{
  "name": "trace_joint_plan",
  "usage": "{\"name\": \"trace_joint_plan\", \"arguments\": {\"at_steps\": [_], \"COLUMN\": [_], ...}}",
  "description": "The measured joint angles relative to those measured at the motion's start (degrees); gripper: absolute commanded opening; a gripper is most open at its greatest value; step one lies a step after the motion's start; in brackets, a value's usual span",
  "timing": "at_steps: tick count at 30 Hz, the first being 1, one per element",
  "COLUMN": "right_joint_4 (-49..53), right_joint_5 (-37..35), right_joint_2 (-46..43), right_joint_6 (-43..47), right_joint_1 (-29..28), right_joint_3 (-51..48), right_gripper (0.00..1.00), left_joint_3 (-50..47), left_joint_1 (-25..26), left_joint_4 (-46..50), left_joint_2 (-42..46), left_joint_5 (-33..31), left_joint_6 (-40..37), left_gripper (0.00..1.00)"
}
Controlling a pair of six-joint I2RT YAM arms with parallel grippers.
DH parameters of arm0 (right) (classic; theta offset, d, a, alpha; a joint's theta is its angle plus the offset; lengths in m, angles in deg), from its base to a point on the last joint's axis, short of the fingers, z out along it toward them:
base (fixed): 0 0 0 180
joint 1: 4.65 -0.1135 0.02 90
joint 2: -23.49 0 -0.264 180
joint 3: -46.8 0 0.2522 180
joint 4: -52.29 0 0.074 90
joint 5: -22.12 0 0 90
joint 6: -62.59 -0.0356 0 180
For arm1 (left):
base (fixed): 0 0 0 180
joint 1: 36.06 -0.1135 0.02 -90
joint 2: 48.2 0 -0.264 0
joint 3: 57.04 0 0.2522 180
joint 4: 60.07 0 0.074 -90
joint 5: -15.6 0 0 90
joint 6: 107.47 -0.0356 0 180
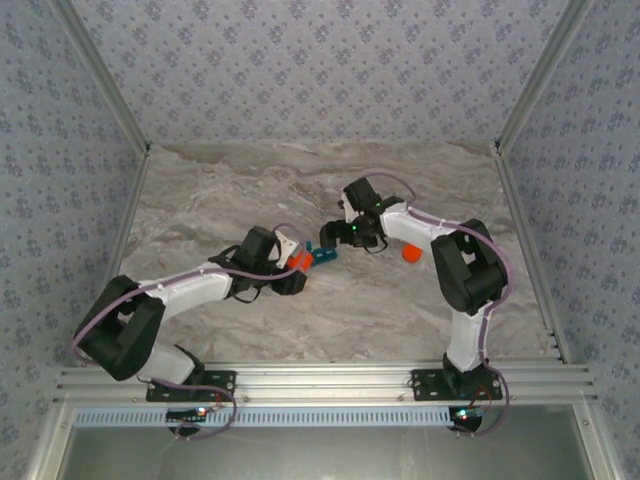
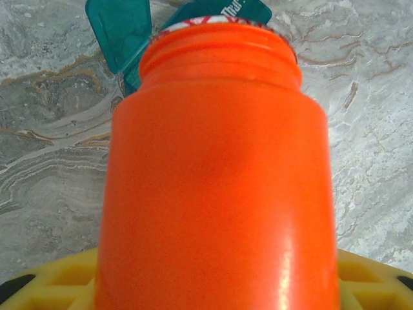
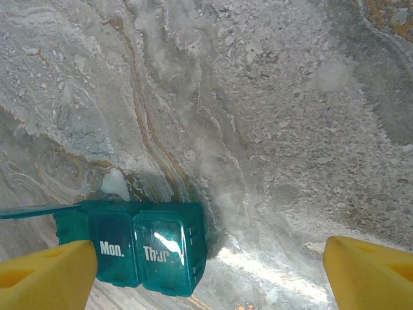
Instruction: Sort the pills into containers
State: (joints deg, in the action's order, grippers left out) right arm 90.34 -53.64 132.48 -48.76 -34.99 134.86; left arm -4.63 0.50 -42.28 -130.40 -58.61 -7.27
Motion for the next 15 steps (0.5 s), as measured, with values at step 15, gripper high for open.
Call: {"name": "trace_joint_plan", "arguments": {"at_steps": [15], "right_joint_4": [1.4], "right_joint_5": [0.2], "right_joint_2": [0.3], "right_joint_6": [0.0], "right_joint_1": [0.0], "right_joint_3": [0.0], "right_gripper": [0.92], "left_joint_3": [0.5], "left_joint_1": [0.0], "left_joint_4": [0.4], "left_joint_2": [-2.9], "left_joint_5": [0.0], "left_joint_6": [0.0], "left_gripper": [0.00]}}
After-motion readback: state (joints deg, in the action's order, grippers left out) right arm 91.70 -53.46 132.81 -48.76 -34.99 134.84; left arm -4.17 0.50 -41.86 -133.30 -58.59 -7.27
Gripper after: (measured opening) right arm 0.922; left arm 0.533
